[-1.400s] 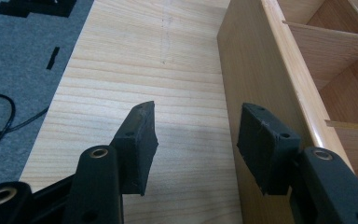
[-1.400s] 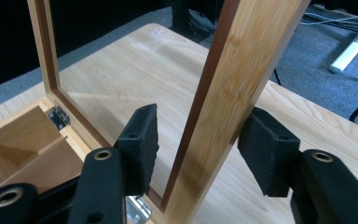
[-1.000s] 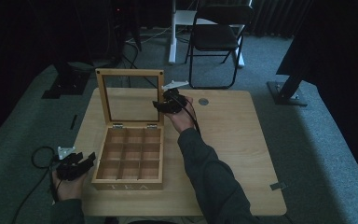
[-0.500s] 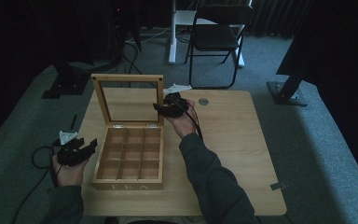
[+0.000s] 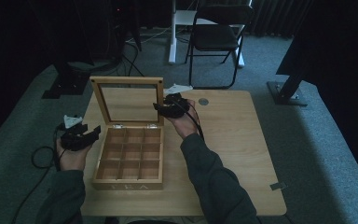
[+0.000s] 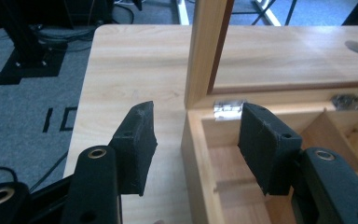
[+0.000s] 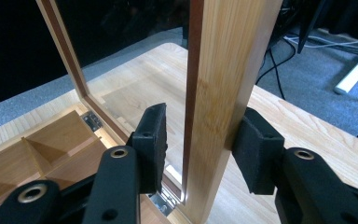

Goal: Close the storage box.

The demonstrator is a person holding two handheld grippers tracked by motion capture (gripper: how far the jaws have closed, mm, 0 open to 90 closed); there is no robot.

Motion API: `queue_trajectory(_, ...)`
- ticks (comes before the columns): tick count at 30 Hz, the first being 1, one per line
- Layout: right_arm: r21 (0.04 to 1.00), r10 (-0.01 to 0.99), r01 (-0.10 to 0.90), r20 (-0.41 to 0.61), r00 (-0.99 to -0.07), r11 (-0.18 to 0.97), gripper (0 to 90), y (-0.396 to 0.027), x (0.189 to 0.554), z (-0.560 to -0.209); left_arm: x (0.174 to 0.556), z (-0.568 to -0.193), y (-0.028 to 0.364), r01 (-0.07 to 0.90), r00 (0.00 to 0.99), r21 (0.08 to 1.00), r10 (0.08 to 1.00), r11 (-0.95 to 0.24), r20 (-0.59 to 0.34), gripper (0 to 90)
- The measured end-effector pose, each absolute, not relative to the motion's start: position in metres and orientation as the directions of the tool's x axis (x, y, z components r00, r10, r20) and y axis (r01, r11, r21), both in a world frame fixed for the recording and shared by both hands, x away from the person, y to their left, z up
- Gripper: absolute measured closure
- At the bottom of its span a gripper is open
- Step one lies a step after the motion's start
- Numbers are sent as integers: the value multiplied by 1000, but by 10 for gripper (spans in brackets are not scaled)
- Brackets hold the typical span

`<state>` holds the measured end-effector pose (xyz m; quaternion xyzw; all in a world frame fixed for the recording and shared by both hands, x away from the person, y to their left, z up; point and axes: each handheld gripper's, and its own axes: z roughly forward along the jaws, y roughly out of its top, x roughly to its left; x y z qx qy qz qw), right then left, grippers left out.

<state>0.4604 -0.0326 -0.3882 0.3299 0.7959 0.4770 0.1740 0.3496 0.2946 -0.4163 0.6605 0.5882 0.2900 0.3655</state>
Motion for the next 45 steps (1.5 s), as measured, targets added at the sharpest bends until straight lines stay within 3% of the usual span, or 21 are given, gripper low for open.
queue_trajectory(7, 883, 685, 335, 19, -728, 330, 586, -34, 453, -387, 365, -401, 291, 557, 150, 830, 987, -39, -55, 503)
queue_trajectory(14, 888, 688, 318, 3, -726, 332, 630, -34, 445, -385, 372, -386, 287, 521, 161, 852, 986, -44, -48, 658)
queue_trajectory(20, 893, 679, 308, 3, -734, 328, 632, -37, 439, -386, 374, -377, 284, 497, 163, 867, 986, -42, -45, 729)
queue_trajectory(33, 893, 690, 310, -1, -724, 326, 622, -42, 425, -386, 369, -370, 287, 480, 171, 877, 983, -28, -62, 760)
queue_trajectory(45, 890, 690, 338, 38, -723, 305, 741, -54, 411, -379, 362, -375, 287, 485, 187, 874, 980, -31, -69, 761)
